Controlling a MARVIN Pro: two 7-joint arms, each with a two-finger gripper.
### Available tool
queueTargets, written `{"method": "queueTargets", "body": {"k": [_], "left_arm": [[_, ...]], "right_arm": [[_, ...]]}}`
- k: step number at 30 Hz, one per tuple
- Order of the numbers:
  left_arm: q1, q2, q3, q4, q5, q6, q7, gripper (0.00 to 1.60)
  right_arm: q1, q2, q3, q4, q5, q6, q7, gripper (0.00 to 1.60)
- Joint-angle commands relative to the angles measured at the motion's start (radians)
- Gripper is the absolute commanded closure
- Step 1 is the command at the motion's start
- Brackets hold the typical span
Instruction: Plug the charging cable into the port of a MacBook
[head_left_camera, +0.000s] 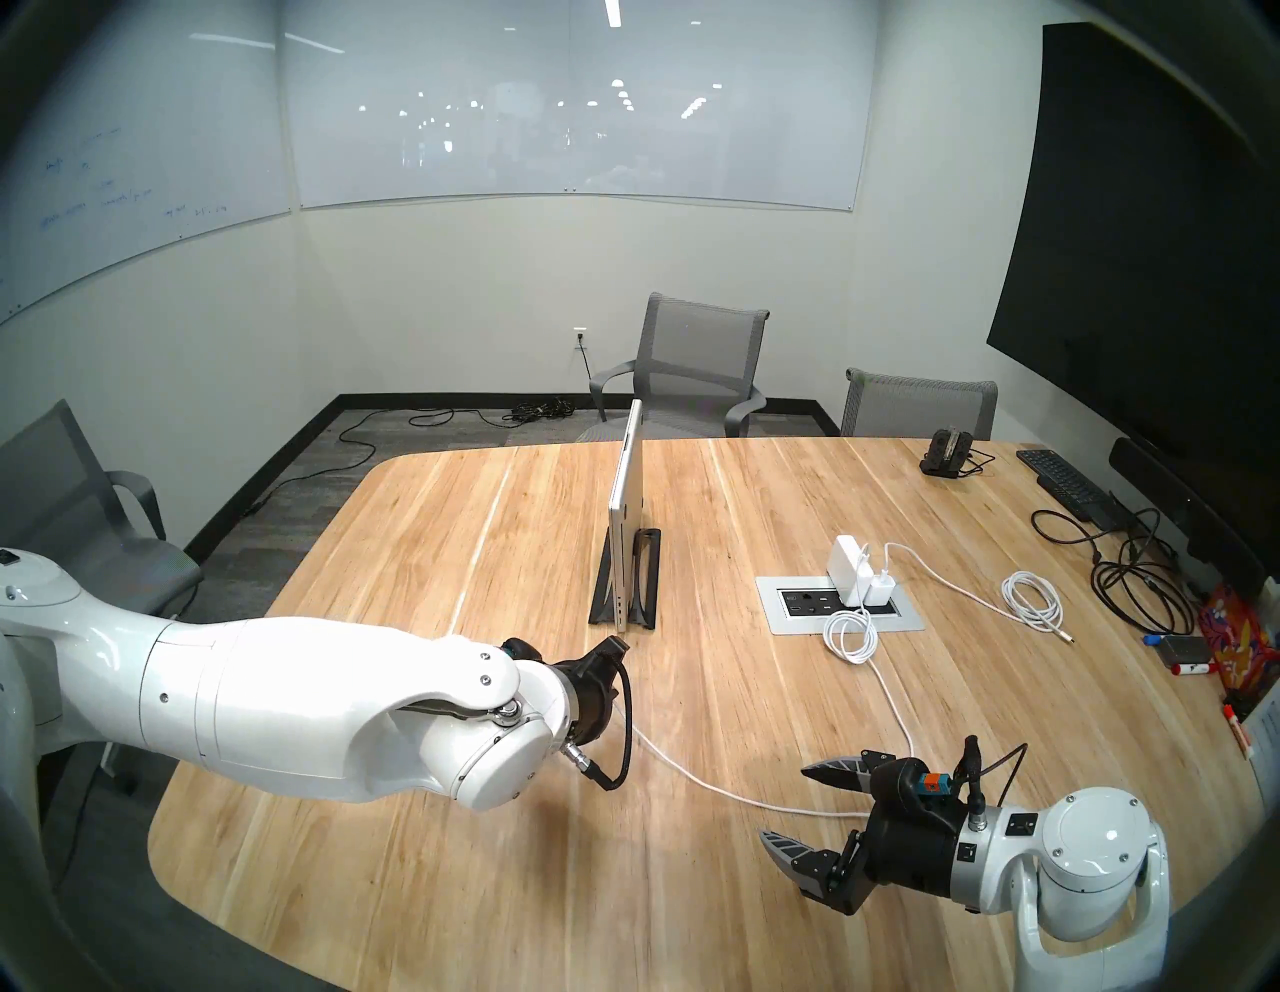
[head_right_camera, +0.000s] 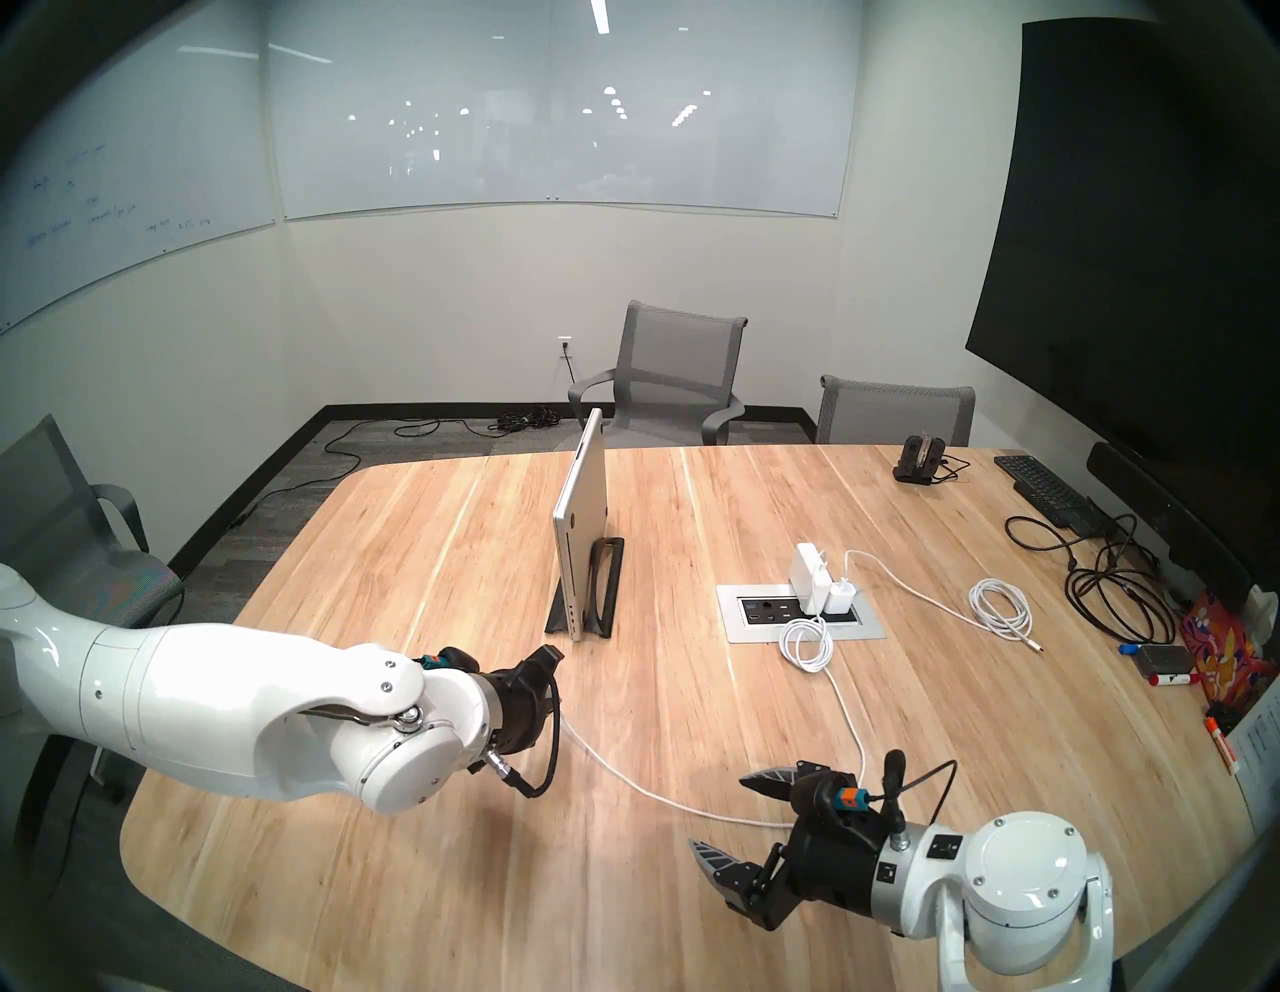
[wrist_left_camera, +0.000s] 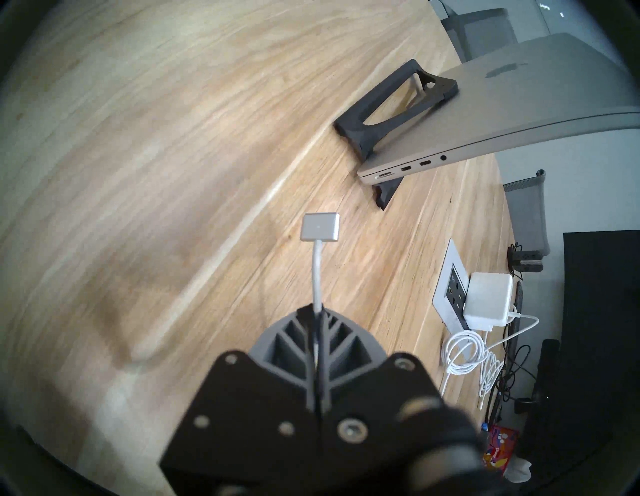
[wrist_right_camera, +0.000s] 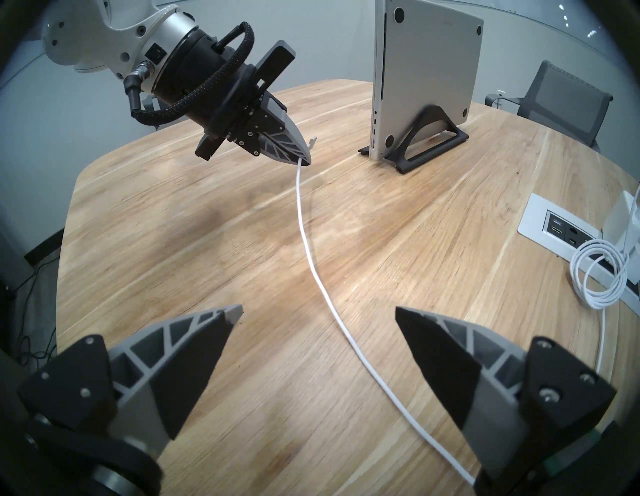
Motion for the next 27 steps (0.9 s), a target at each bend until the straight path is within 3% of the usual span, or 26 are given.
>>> {"method": "queueTargets", "body": {"k": [1, 27], "left_arm": [[0.007, 0.063, -0.006, -0.021, 0.010, 0.046, -0.072, 1.60], [0.063, 0.153, 0.001, -0.037, 0.048, 0.186, -0.301, 1.60]], "right_arm": [[0.001, 0.001, 0.003, -0.017, 0.001, 0.000, 0.001, 0.00], [0.002, -0.002, 0.004, -0.017, -0.001, -0.001, 0.004, 0.00]]}}
